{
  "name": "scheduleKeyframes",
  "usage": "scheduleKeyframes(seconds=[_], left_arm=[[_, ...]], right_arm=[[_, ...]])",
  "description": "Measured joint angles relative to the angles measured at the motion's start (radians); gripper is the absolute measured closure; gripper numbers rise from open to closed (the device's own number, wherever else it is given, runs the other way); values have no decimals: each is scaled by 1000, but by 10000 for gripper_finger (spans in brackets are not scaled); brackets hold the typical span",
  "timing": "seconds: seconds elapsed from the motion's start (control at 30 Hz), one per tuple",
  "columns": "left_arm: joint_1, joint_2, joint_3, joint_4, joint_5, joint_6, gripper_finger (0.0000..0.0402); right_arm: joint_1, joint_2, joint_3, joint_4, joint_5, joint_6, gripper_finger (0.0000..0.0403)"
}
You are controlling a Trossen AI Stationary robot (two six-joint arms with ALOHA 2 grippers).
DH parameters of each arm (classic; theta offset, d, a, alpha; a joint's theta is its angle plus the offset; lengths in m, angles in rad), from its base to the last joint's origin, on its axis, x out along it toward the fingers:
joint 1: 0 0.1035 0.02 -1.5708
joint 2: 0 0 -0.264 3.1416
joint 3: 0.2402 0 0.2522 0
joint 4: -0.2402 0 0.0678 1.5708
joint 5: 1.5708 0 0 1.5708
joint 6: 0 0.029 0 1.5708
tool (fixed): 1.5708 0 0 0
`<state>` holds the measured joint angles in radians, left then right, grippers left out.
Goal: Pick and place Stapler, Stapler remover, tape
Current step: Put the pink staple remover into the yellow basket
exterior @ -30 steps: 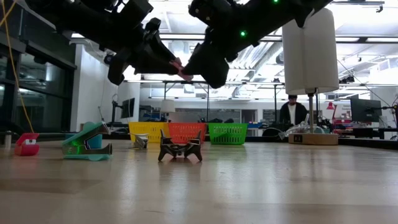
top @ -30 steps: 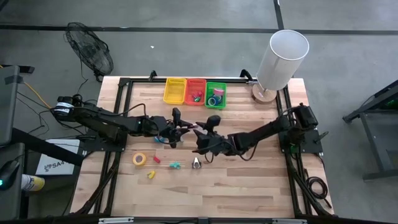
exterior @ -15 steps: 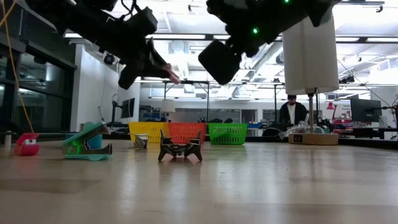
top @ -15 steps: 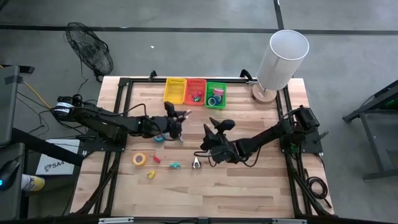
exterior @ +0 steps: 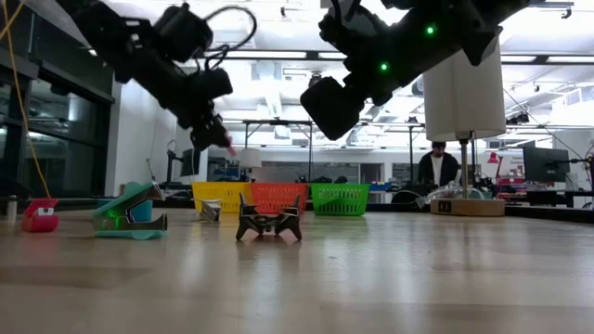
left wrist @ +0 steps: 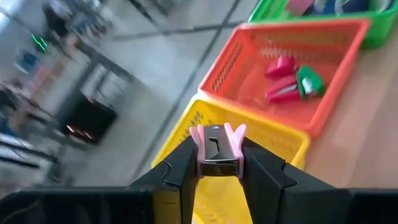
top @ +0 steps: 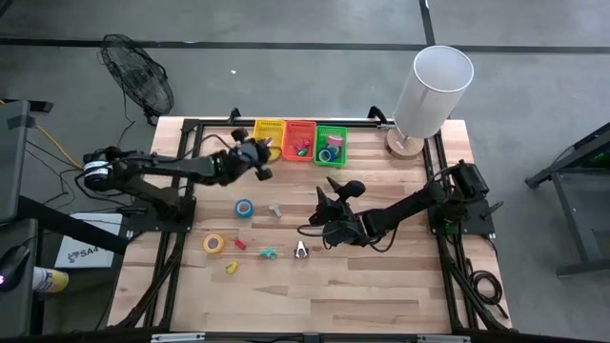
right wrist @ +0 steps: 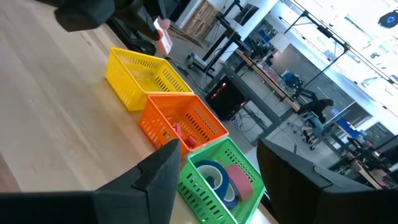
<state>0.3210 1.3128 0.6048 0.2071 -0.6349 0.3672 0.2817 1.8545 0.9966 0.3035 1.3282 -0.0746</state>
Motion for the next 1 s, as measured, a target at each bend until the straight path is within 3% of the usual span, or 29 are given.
scheduleKeyframes(seconds=[0.5,0.77,1.0], left_arm=[[277,28,0,-26,442,-92,301],[342,126,0,21,518,-88,301],[340,129,0,67,549,-88,289]], right_arm=[[0,0,0,-9,-19,26,199],[0,0,0,-10,-24,26,198],[0,0,1,-14,-29,26,200]])
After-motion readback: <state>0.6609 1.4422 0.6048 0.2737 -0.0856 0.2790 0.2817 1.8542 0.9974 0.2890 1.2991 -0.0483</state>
